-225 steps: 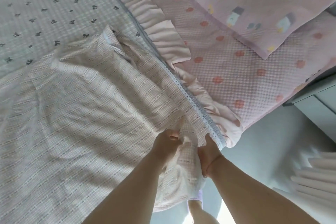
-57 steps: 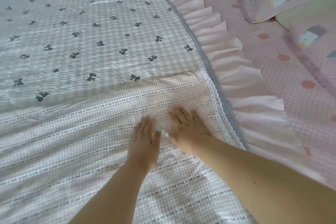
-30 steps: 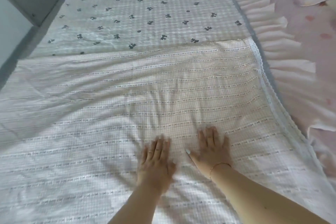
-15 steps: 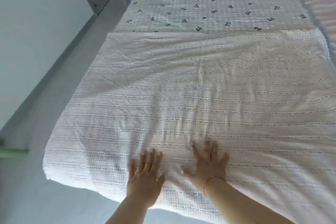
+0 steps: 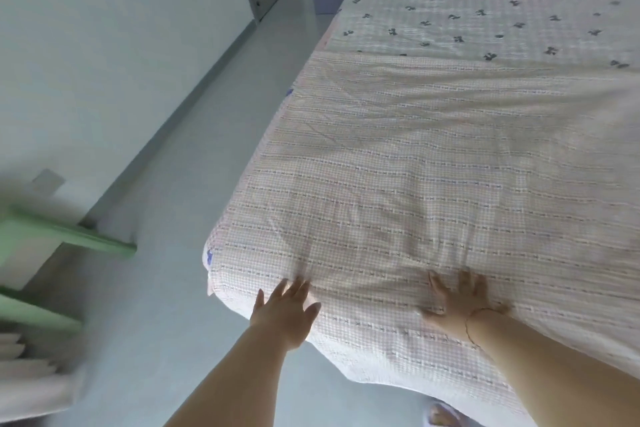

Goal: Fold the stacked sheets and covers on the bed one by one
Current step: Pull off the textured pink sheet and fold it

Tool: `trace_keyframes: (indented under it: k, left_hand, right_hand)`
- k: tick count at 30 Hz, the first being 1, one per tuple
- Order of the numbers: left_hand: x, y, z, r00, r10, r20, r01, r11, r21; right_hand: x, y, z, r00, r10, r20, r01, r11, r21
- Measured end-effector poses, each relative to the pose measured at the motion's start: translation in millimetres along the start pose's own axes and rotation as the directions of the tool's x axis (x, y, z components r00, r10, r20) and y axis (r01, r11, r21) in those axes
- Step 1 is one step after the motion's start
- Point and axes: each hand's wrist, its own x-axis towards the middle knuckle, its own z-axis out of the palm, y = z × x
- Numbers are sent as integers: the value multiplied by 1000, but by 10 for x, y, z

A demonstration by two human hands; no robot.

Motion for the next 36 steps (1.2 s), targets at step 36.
trace_keyframes:
  k: [36]
  left_hand:
    - [965, -2253, -733, 997, -23, -69, -25, 781, -625]
  right_hand:
    - [-160, -3720, 69, 842, -70, -535, 346, 831, 435]
